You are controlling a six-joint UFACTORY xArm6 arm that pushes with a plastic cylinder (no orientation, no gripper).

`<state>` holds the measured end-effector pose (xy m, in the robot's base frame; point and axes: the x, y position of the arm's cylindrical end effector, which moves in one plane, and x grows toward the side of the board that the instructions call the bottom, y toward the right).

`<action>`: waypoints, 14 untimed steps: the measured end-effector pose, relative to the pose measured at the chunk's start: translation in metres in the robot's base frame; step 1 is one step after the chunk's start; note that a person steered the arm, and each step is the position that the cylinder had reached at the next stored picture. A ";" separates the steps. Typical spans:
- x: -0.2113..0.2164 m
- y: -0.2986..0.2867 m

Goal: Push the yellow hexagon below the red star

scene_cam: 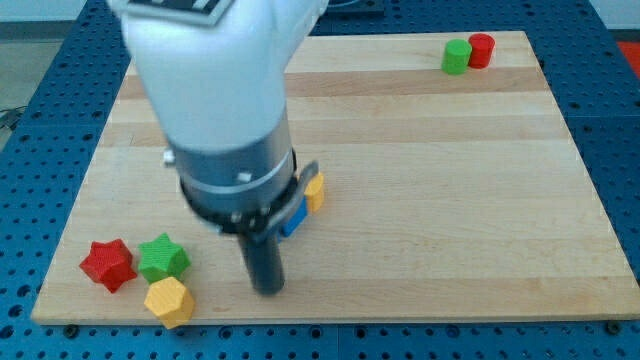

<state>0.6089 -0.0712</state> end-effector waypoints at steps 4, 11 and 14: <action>0.009 -0.033; -0.029 -0.061; 0.010 -0.050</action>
<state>0.6189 -0.1213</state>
